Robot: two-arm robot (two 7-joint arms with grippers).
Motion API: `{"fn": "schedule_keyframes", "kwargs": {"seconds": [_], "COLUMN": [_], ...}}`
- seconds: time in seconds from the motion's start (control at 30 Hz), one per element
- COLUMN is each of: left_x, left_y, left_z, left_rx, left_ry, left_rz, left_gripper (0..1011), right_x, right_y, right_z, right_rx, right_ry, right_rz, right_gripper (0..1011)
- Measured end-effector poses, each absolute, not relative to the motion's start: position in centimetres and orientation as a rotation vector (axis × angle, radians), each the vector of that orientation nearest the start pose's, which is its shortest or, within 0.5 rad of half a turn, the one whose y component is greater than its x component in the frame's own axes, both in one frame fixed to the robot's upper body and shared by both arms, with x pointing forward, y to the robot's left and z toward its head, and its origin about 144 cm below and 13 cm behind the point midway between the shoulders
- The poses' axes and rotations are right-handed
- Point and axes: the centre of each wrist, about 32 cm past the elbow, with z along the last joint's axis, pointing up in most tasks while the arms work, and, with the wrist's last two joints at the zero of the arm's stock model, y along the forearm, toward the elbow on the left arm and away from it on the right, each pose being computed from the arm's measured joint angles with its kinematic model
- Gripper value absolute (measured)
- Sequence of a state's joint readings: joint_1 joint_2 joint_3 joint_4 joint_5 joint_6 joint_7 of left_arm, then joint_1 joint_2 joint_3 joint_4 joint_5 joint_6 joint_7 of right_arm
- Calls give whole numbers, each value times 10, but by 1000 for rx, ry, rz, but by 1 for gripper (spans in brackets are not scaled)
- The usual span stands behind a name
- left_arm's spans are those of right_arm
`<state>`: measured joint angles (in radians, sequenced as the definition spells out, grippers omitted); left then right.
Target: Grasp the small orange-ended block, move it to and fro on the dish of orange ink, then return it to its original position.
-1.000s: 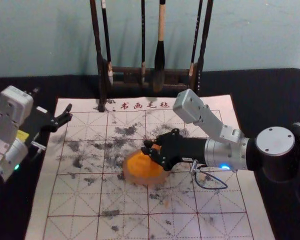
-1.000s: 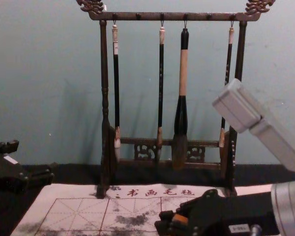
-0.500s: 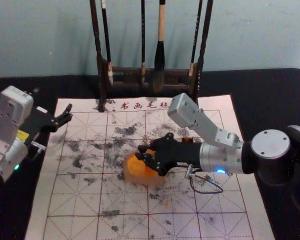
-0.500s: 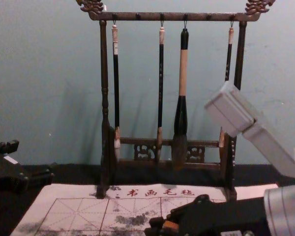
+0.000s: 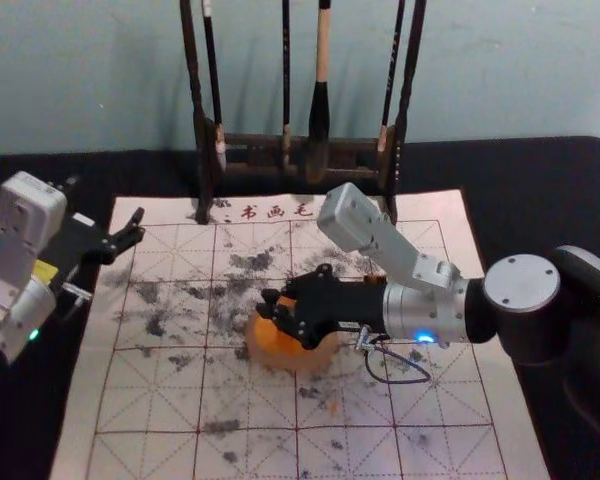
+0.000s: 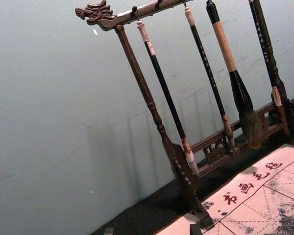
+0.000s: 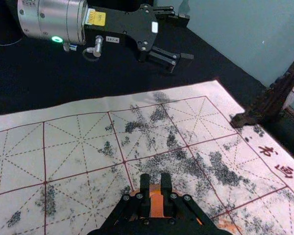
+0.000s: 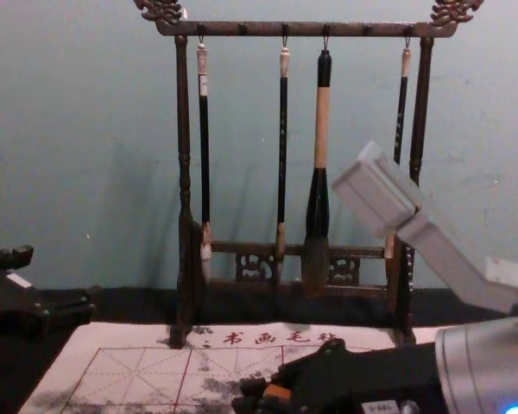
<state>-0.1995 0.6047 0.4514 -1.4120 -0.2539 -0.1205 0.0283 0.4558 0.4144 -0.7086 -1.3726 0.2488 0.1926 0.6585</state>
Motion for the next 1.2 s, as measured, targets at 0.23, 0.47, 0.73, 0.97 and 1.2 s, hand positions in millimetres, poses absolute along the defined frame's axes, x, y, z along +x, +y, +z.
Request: {"fn": "schedule_keyframes", "kwargs": {"seconds": [0.23,0.47,0.73,0.97,1.2], "left_x": [489,489,489,489,489], "left_y": [310,310,310,310,310], "left_z": [1140,1140,1140,1140,1140], "left_rx": [304,304,304,304,304], "left_ry": [-285,-285,-285,-285,-285], "left_rz": [1248,1248,1248,1248,1248], "left_gripper": [1001,1001,1001,1001,1001], "right_x": [536,540,544,546,546], "right_y": [-178,-175,-176,-179,-185], "right_z": [1173,1173,1174,1174,1175], "right_rx": [-430,-432,-433,-437,-443], "right_ry": [-35,-37,-42,-49,-53], "right_rz": [-404,-422,-444,-459,-470], "right_gripper": [111,111,111,111,111]}}
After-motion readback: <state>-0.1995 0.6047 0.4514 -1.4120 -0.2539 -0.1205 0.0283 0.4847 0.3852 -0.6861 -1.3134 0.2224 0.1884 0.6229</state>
